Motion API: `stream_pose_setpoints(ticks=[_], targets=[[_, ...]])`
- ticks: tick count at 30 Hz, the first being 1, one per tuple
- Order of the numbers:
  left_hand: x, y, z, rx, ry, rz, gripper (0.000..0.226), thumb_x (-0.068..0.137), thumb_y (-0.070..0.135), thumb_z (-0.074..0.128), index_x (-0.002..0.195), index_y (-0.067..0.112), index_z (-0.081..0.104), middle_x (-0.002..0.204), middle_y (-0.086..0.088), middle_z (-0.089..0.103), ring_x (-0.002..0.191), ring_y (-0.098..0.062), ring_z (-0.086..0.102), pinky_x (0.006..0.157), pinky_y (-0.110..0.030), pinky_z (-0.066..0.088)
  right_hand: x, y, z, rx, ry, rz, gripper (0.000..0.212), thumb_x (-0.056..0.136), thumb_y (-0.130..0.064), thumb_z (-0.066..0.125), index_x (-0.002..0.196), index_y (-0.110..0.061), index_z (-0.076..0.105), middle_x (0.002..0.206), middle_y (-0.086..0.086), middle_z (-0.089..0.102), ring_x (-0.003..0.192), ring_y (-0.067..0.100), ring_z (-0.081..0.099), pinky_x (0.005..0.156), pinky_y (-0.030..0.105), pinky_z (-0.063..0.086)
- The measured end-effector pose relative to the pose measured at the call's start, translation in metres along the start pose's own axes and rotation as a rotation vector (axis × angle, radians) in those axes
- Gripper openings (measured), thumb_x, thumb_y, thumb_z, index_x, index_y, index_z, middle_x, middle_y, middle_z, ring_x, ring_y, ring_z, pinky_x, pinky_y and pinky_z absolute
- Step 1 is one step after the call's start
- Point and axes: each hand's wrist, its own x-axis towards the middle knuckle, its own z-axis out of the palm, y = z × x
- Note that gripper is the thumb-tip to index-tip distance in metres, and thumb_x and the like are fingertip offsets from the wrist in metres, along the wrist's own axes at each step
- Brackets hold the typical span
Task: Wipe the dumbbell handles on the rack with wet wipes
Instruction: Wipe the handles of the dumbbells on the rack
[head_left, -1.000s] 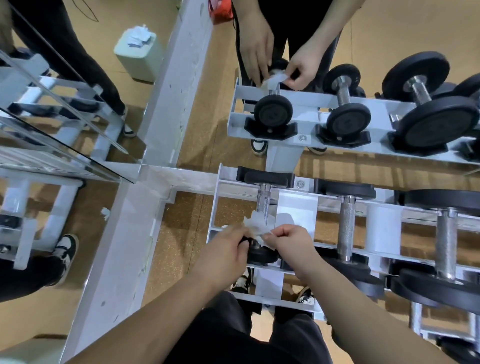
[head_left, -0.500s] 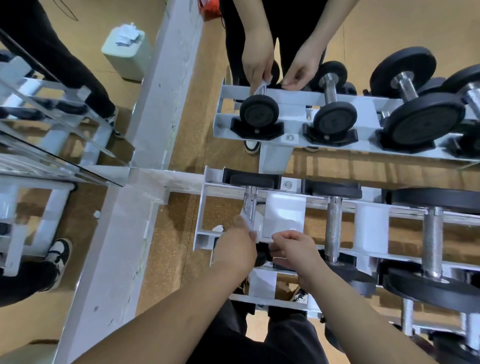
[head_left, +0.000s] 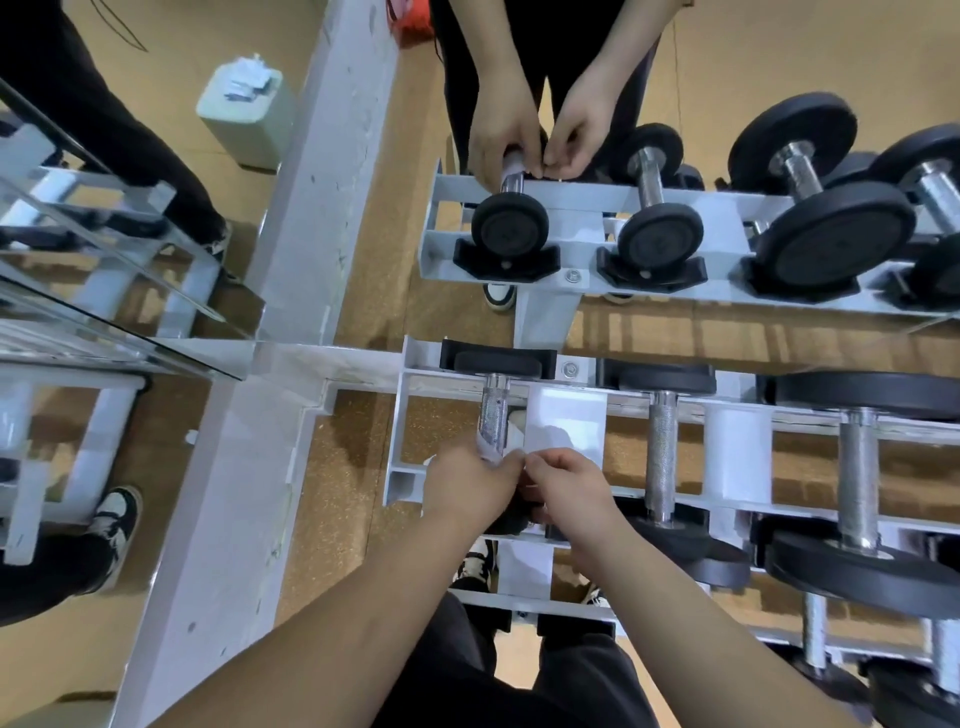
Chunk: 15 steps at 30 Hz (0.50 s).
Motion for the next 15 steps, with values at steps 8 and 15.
stream_pose_setpoints(ticks=[8, 15], targets=[[-0.009, -0.019, -0.03, -0.142, -0.04, 0.11, 0.029, 0.108, 0.025, 0.046, 0.089, 0.017, 0.066, 0.078, 0.0, 0.066, 0.074, -0.02, 0.062, 0.061, -0.037, 0.048, -0.011, -0.011, 0.005, 0.039, -0.026, -0.04, 0.017, 0.104, -0.028, 0.062, 0.112, -0.015, 0.07, 0.108, 0.008, 0.075, 0.102, 0.024, 0.072, 0.094, 0.038, 0.058], [-0.052, -0.007, -0.027, -0.011, -0.048, 0.483, 0.039, 0.104, 0.032, 0.055, 0.142, 0.032, 0.061, 0.139, 0.015, 0.052, 0.127, -0.003, 0.049, 0.106, -0.024, 0.045, -0.005, -0.031, 0.003, 0.29, -0.259, 0.031, 0.062, 0.093, -0.063, 0.063, 0.122, -0.009, 0.07, 0.11, 0.012, 0.077, 0.096, 0.024, 0.074, 0.085, 0.039, 0.055]])
